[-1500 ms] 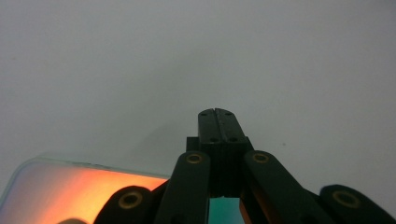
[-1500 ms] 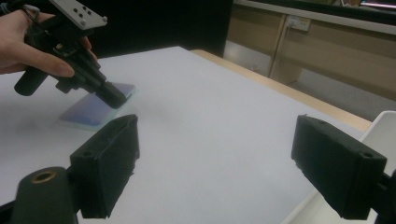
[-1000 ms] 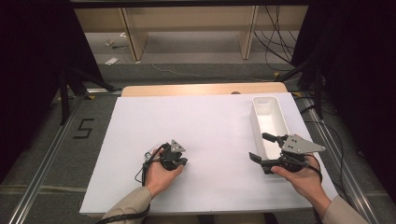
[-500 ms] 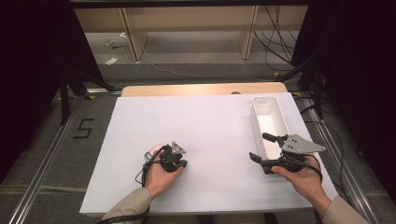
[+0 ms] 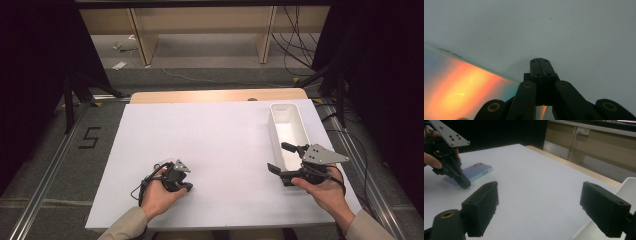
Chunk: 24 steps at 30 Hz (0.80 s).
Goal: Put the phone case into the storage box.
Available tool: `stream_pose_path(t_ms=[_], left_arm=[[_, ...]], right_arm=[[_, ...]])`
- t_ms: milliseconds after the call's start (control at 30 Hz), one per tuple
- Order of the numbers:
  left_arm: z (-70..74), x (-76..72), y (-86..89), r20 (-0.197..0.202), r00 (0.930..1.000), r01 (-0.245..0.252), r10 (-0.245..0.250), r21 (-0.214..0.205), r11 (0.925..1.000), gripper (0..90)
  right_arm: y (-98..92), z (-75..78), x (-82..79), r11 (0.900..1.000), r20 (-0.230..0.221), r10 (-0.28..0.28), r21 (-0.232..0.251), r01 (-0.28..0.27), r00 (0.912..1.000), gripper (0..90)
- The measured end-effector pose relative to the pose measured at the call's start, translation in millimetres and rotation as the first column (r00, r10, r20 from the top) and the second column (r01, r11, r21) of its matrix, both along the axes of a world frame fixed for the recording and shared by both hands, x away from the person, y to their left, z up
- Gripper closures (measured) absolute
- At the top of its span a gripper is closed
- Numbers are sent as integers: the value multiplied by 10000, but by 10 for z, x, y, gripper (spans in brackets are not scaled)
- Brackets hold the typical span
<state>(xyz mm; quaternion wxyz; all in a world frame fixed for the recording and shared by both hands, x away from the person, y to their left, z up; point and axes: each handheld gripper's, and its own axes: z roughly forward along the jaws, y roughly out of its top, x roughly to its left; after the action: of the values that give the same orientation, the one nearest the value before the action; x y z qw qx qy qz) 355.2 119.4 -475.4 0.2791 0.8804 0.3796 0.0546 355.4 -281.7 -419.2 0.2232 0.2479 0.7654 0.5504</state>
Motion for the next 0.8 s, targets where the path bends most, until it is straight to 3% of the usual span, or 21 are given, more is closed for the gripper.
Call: stream_pose_path(t_ms=[200, 367, 533, 800], left_arm=[[28, -127, 154, -484, 9988, -21, 35, 287, 9996, 897], [48, -242, 364, -804, 9959, -379, 424, 564, 9977, 898], [59, -304, 510, -894, 9929, -707, 779, 812, 9942, 898], [68, -346, 746, -1085, 9822, -1426, 1536, 1031, 9844, 898]], right_arm=[[6, 2, -3, 10000, 10, 16, 2, -16, 10000, 159], [4, 2, -2, 10000, -7, -12, 5, 12, 10000, 159], [4, 5, -6, 10000, -26, -32, -12, 32, 10000, 159], [5, 5, -6, 10000, -10, -31, -29, 31, 10000, 159]])
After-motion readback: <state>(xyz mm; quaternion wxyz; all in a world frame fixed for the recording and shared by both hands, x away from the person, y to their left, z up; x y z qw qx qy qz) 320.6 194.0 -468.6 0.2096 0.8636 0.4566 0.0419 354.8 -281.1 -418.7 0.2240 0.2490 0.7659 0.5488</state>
